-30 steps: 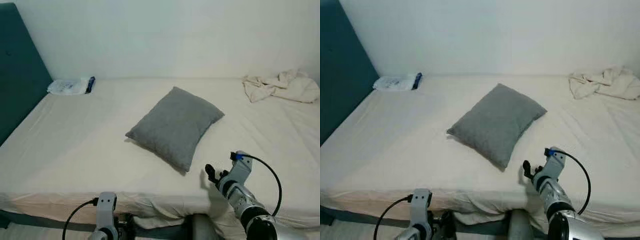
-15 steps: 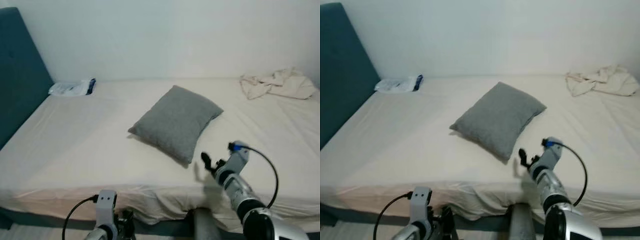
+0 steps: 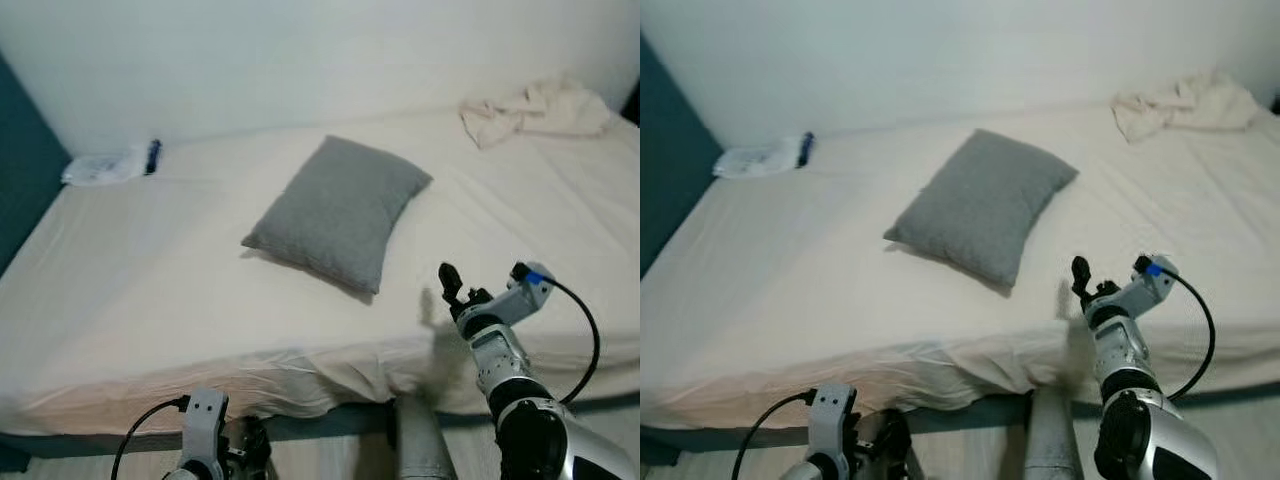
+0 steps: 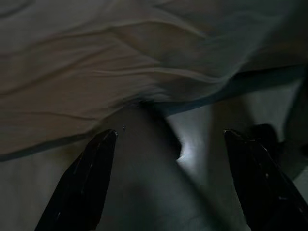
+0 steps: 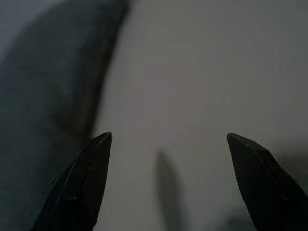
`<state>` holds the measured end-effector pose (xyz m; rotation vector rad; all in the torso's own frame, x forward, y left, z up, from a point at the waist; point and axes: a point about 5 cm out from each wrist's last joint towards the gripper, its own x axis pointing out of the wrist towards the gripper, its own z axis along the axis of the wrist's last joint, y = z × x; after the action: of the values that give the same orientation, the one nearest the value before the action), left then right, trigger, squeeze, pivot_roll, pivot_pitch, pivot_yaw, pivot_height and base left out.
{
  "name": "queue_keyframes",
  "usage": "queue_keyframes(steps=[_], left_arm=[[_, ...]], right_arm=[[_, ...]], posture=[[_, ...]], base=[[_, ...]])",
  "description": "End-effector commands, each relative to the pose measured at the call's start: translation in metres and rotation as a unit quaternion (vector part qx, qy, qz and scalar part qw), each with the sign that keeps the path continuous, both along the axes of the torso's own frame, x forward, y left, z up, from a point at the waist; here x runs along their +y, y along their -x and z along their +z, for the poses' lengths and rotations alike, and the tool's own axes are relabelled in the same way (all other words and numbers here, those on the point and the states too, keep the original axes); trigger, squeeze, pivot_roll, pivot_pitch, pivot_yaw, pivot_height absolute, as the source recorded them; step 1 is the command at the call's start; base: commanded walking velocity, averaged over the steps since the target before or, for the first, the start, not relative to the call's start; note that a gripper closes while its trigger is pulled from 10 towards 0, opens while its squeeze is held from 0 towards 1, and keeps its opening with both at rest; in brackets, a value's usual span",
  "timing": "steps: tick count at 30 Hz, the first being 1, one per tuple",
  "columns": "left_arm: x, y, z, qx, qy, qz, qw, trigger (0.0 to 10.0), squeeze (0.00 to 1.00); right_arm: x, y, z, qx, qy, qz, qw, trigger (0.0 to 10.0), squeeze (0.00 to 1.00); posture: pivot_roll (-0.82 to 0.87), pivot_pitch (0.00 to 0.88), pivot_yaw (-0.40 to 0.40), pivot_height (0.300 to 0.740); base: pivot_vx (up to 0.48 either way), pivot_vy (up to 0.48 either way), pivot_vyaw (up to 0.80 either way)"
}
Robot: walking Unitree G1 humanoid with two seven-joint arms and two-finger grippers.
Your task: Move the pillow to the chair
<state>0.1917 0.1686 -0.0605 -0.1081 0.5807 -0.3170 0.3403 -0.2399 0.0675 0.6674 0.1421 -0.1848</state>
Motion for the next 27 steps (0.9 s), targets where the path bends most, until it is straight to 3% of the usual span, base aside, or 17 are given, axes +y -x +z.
queue_keyframes(steps=[1,9,13,18,21,27], left_arm=[[0.004,0.036,-0.020,0.075,-0.004,-0.006,0.997,10.0,0.00],[0.004,0.040,-0.019,0.063,-0.003,-0.011,0.998,10.0,0.00],[0.004,0.042,-0.015,0.040,0.002,-0.015,0.999,10.0,0.00],[0.005,0.044,-0.014,0.033,0.004,-0.018,0.999,10.0,0.00],[0.006,0.047,-0.013,0.030,0.004,-0.019,0.999,10.0,0.00],[0.007,0.052,-0.010,0.021,0.005,-0.022,1.000,10.0,0.00]], right_arm=[[0.008,0.003,-0.008,0.018,-0.005,0.011,1.000,10.0,0.00],[0.017,-0.005,0.004,-0.031,-0.020,0.049,0.998,10.0,0.00],[0.034,-0.023,0.036,-0.139,-0.053,0.115,0.982,10.0,0.00],[0.044,-0.032,0.059,-0.206,-0.072,0.157,0.963,10.0,0.00],[0.047,-0.035,0.069,-0.231,-0.079,0.170,0.955,10.0,0.00],[0.055,-0.044,0.078,-0.214,-0.082,0.146,0.962,10.0,0.00]], posture=[[0.08,0.315,0.157,0.575],[0.10,0.349,0.177,0.575],[0.12,0.379,0.201,0.575],[0.14,0.392,0.208,0.575],[0.15,0.399,0.211,0.575],[0.16,0.421,0.226,0.575]], base=[[0.000,0.000,0.00],[0.000,0.000,0.00],[0.000,0.000,0.00],[0.000,0.000,0.00],[0.000,0.000,0.00],[0.000,0.000,0.00]])
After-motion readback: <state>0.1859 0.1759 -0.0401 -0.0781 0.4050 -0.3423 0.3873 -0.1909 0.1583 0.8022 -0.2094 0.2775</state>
